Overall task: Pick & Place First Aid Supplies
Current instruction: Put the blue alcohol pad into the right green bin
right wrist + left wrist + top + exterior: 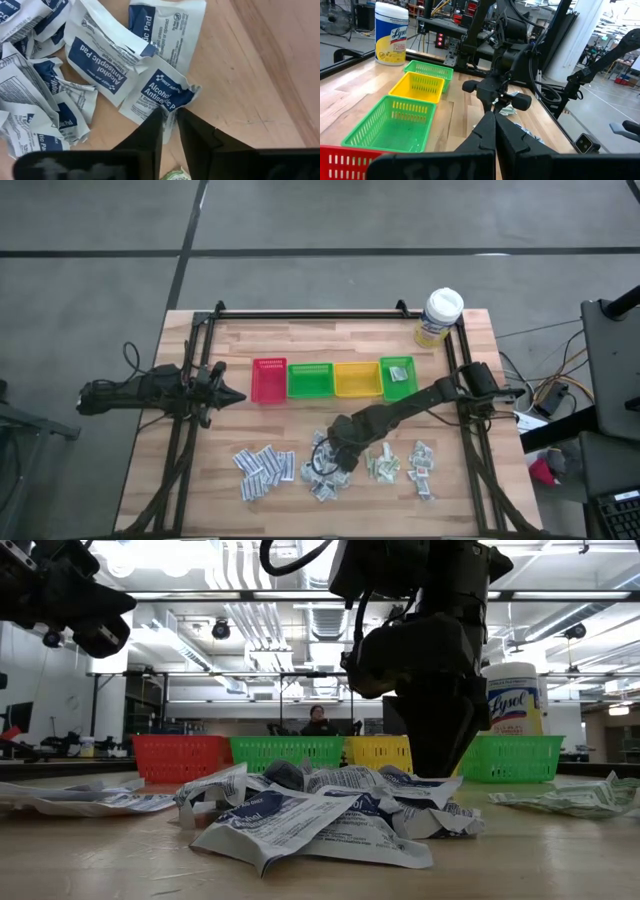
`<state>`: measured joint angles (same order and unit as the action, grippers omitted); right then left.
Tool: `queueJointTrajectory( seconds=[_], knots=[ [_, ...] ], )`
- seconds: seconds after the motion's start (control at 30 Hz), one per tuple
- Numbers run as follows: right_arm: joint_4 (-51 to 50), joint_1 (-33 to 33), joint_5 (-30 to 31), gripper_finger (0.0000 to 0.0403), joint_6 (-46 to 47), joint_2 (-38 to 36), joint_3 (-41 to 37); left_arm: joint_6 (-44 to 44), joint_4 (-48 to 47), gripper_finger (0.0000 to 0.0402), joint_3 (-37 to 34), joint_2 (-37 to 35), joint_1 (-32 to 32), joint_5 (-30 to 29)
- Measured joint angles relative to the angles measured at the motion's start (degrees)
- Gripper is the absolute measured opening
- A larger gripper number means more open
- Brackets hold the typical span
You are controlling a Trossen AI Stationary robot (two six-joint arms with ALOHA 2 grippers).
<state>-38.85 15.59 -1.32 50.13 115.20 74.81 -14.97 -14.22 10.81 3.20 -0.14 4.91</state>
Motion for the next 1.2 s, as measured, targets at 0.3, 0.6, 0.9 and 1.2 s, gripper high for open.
queueJointTrajectory(
  seconds=[0.3, 0.6, 0.9, 1.2],
  knots=[
    [-0.2, 0.0, 0.07, 0.0017, -0.11, -0.22, -0.09, 0.01, -0.01, 0.0, 0.0, 0.0, -0.01, 0.0],
    [-2.28, 0.0, 0.06, 0.0009, -0.15, -1.18, -0.24, -0.01, -0.02, 0.0, 0.0, 0.0, -0.01, 0.0],
    [-7.62, 0.0, 1.42, 0.0008, 0.5, -5.39, -0.31, -0.01, -0.02, 0.0, 0.0, 0.0, 0.0, 0.0],
    [-8.63, 0.02, 1.55, 0.0008, -3.06, -12.36, -0.24, -0.01, 0.04, 0.0, 0.0, 0.0, -0.01, -0.02]
  ],
)
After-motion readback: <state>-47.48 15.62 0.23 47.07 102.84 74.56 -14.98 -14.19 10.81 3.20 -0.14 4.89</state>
